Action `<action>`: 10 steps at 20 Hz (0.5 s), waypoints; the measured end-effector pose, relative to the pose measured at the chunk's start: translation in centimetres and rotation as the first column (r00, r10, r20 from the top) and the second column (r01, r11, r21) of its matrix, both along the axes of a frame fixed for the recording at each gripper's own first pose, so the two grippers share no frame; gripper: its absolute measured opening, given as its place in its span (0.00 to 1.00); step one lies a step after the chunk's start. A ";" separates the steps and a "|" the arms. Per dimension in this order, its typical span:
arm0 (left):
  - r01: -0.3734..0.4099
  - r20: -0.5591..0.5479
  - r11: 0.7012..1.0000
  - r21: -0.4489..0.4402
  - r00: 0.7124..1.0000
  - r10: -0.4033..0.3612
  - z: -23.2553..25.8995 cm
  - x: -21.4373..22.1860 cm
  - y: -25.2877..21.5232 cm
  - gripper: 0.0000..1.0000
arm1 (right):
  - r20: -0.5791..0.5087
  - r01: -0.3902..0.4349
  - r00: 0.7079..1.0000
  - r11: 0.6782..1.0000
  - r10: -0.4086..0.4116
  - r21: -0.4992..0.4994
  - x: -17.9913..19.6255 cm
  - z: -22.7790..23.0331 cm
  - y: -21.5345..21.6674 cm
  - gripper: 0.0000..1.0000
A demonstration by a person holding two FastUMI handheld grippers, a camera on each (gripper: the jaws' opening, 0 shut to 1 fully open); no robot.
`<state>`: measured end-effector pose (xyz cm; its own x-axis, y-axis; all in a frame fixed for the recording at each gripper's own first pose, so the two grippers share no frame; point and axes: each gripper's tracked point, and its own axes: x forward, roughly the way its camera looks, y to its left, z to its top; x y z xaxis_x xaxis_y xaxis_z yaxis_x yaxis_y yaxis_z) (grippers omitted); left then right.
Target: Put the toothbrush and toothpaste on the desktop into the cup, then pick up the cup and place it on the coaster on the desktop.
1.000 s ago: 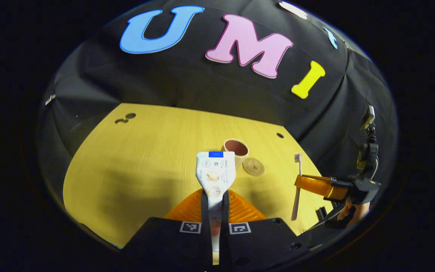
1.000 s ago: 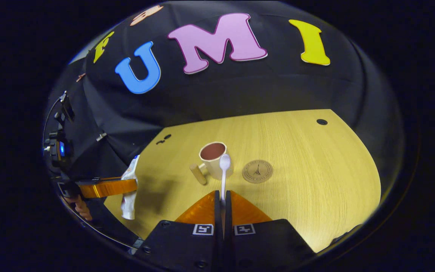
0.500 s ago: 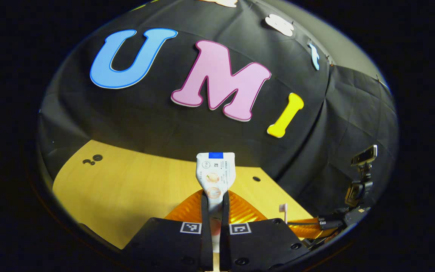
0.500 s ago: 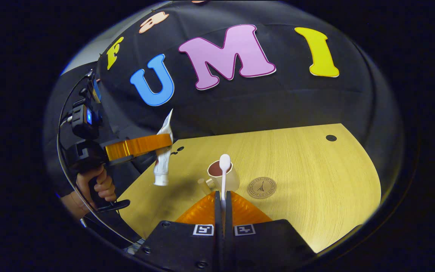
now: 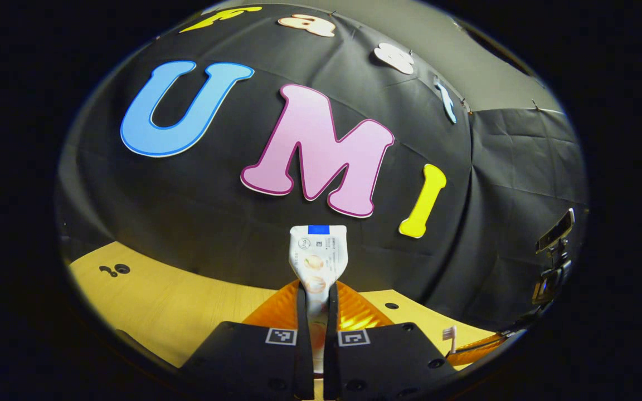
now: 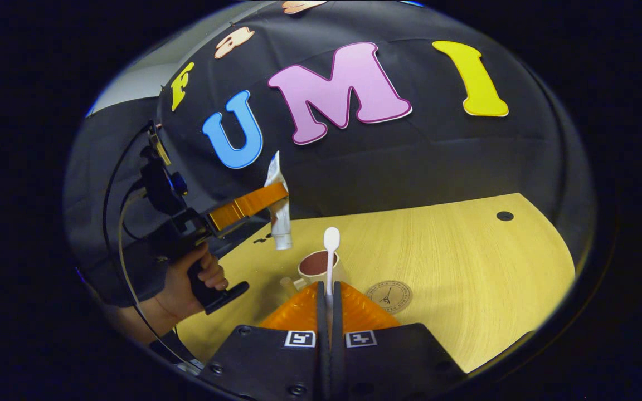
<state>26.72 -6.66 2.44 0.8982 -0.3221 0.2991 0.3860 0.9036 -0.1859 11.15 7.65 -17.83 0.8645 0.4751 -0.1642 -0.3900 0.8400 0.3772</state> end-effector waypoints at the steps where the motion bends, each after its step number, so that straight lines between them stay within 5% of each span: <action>1: -0.013 -0.002 1.000 0.006 1.000 0.013 -0.7 0.7 -0.3 0.12 | 0.008 0.001 1.000 1.000 -0.001 0.002 0.3 -0.2 0.2 0.05; 10: -0.057 -0.085 0.995 0.081 0.994 0.064 -6.3 3.7 -2.4 0.12 | -0.014 0.005 1.000 1.000 -0.004 0.013 1.4 -2.2 0.7 0.05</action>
